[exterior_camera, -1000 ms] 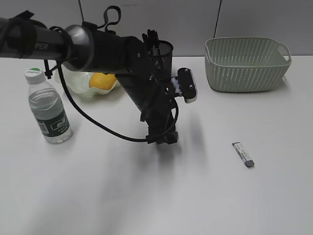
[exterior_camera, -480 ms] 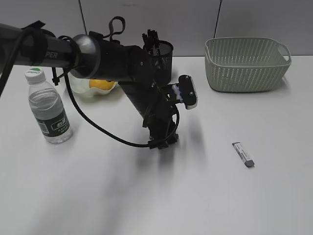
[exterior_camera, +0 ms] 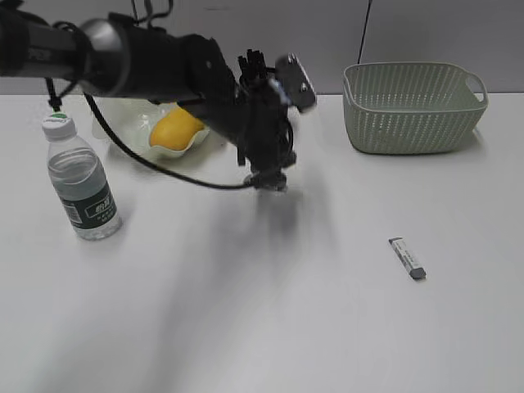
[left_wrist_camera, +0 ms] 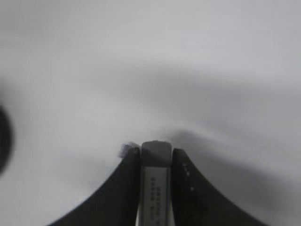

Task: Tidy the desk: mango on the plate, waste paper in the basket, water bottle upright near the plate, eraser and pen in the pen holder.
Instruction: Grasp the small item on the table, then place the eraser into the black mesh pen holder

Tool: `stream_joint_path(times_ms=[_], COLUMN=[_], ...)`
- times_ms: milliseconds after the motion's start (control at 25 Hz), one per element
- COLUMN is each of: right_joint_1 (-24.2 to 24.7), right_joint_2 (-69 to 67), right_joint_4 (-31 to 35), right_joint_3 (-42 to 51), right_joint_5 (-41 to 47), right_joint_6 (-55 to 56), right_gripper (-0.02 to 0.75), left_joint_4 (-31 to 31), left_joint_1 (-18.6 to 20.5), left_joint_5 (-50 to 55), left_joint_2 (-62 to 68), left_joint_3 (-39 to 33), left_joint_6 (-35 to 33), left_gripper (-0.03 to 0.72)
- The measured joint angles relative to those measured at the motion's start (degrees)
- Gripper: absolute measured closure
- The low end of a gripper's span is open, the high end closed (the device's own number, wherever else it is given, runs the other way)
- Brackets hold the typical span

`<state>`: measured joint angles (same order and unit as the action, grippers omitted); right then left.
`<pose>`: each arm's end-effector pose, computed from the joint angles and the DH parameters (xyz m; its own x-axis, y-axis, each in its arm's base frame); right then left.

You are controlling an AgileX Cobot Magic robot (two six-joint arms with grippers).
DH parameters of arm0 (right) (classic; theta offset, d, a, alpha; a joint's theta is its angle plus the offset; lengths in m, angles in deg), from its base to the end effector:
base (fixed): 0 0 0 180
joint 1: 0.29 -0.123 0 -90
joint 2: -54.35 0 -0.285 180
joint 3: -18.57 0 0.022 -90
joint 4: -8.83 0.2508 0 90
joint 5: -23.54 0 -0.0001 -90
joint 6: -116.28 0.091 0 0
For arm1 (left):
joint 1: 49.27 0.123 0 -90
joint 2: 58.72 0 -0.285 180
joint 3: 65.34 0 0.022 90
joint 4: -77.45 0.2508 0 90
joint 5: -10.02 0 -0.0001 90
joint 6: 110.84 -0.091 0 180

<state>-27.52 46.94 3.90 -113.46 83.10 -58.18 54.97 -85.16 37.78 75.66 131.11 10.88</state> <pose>-0.0026 -0.0089 0.2821 -0.3941 -0.1434 -0.9078 -0.3762 0.9264 0.0170 0.3825 -0.2969 0.1563 -0.1054 0.8268 -0.5525 0.9248 0.2858 0.2513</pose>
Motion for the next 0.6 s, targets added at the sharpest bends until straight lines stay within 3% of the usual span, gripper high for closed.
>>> stream_joint_path(times_ms=[120, 360, 600], right_joint_1=[0.00, 0.00, 0.00], right_joint_2=[0.00, 0.00, 0.00], right_joint_4=[0.00, 0.00, 0.00], right_joint_3=[0.00, 0.00, 0.00], right_joint_5=[0.00, 0.00, 0.00], right_joint_6=[0.00, 0.00, 0.00], right_gripper=[0.369, 0.369, 0.369], left_joint_4=[-5.09, -20.29, -27.10], left_joint_1=[2.00, 7.11, 8.57], left_joint_5=[-9.01, -19.87, -24.28], left_joint_2=[-2.69, -0.40, 6.31], left_joint_3=[0.94, 10.43, 20.72], left_joint_6=[0.05, 0.05, 0.12], left_gripper=[0.546, 0.546, 0.546])
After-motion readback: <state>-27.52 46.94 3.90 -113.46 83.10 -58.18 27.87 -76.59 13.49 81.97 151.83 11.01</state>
